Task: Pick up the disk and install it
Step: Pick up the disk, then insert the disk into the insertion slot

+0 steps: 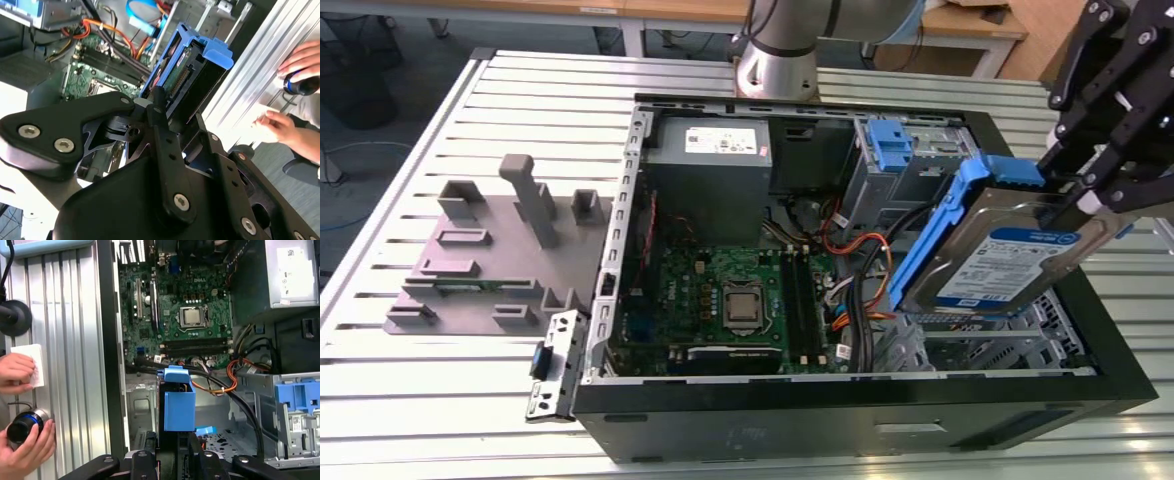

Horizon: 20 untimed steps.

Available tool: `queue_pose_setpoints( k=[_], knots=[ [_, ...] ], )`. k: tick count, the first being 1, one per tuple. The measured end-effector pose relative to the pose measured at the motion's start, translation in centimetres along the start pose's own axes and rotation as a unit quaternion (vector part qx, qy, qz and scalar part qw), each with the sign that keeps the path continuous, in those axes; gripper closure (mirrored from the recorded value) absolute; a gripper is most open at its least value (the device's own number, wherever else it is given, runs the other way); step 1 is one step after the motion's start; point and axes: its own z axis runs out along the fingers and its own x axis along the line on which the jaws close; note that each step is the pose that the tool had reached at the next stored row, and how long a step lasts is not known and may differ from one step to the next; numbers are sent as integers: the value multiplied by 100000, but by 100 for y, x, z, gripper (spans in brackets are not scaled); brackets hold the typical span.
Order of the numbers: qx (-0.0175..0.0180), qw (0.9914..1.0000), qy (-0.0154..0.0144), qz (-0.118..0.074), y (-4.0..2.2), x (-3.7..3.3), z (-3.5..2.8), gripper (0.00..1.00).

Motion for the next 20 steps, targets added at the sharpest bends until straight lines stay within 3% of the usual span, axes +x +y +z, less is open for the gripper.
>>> queue_pose_setpoints(
  k=[4,10,20],
  knots=[
    [-7,100000,-8,-210,-118,-10,15,65],
    [-36,99991,35,-1352,-218,-19,33,65],
    [-44,99987,31,-1589,-248,-20,50,65]
  ],
)
